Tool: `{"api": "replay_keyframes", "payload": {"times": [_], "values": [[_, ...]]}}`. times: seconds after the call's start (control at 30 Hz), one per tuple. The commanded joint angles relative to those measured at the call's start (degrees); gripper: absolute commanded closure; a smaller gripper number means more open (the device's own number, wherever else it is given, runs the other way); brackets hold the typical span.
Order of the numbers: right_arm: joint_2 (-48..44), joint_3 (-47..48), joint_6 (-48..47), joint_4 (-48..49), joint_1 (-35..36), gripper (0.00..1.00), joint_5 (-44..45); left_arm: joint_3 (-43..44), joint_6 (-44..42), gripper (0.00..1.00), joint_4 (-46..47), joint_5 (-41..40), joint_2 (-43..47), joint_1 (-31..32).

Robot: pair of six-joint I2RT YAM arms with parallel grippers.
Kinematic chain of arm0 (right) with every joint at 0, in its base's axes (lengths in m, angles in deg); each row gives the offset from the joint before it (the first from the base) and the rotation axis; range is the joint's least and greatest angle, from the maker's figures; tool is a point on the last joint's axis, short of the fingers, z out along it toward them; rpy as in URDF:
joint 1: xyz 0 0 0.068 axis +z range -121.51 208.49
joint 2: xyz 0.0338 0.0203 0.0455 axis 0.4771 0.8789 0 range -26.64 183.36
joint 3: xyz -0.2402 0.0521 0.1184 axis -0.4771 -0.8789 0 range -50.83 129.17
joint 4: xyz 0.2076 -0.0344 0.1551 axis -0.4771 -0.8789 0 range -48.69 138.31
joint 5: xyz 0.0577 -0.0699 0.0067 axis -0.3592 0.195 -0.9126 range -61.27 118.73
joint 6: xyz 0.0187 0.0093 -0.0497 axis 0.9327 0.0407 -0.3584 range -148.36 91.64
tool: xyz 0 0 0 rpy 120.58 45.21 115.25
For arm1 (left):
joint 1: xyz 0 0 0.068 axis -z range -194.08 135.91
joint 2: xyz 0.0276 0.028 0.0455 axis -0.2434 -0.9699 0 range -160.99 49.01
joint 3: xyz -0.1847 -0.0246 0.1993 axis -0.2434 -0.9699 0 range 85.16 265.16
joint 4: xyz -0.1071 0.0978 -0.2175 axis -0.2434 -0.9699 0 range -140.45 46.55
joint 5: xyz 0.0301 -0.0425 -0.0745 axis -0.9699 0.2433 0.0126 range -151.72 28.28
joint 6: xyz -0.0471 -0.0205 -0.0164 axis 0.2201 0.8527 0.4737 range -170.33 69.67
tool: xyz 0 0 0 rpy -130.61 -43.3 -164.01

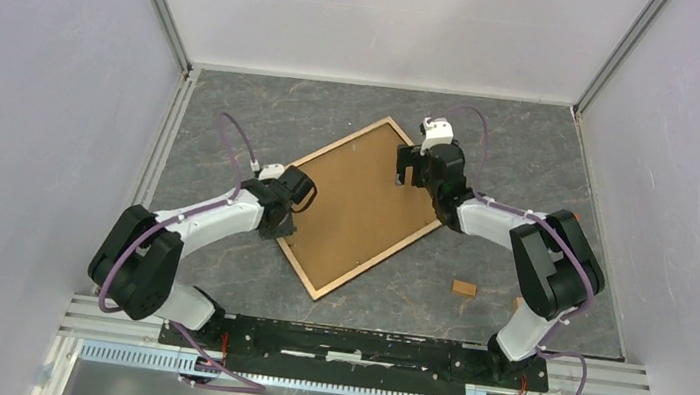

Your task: Put the photo into the frame

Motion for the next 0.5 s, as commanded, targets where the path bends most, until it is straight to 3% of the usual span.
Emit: {"api": "replay_keyframes", "payload": {"times": [0.0,0.17,0.37,0.47], "values": [[2.65,8.65,-0.3,-13.44,-0.48,0.02,-1.04,3.81,-19.54,0.98,-0.92,-3.43,0.39,-4.81],[5.0,12.03,4.12,-20.94,-1.45,0.02,3.41,1.77,-22.9,0.98,1.76,-3.23,1.5,-11.94],[9.46,17.56,14.04,-30.85,-2.53,0.07,2.0,3.01,-21.83,0.98,3.32,1.14,-0.91,-12.47],[8.64,14.28,17.96,-28.57,-1.95,0.07,-1.83,3.06,-21.28,0.98,3.53,1.58,-1.71,-12.49]]}}
